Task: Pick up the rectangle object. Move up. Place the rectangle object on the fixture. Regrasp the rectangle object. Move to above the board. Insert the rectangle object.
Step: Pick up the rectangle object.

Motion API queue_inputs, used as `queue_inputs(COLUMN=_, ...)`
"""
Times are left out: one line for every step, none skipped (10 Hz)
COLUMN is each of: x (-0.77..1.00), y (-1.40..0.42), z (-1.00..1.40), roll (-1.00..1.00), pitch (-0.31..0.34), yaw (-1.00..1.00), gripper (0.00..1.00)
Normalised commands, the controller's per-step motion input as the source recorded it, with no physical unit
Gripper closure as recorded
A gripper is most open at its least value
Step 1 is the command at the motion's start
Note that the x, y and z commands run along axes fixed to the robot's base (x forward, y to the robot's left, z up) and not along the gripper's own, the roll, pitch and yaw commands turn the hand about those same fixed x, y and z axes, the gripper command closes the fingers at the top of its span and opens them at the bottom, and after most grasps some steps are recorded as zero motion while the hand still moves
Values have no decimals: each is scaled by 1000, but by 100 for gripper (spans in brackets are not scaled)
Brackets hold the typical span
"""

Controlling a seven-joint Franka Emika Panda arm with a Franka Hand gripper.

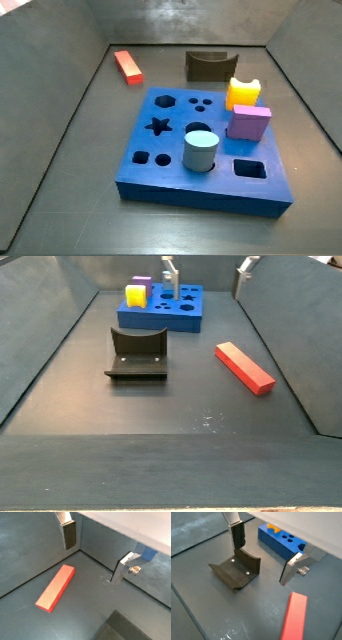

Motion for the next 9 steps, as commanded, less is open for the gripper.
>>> queue_inputs(x=-754, y=0, z=-206, roll=-123, pitch=-449, yaw=0, gripper=0)
queue_inputs(x=-589, y=0, z=-237, roll=-106, pitch=-366, yaw=169, gripper=0)
queue_inputs(x=-514, y=0, z=-254, roll=-47, pitch=-311, yaw=326, gripper=0)
queue_inputs(x=-454, y=0, z=-297, roll=-13, pitch=-289, yaw=440, gripper=0)
queue_inputs(x=-386, y=0, z=-337, roll=0, pitch=-250, yaw=557, gripper=0)
queue_inputs(x=-251, y=-6, z=-406, roll=13, pitch=-186, yaw=711, gripper=0)
queue_inputs(x=0, y=6, z=-446, roll=0, pitch=-199, yaw=920, gripper=0)
queue_inputs(x=0, y=29, z=-446, roll=0, pitch=-153, yaw=1000, gripper=0)
queue_inputs(x=0, y=0, z=-429, roll=-3, pitch=-107, yaw=1000, gripper=0)
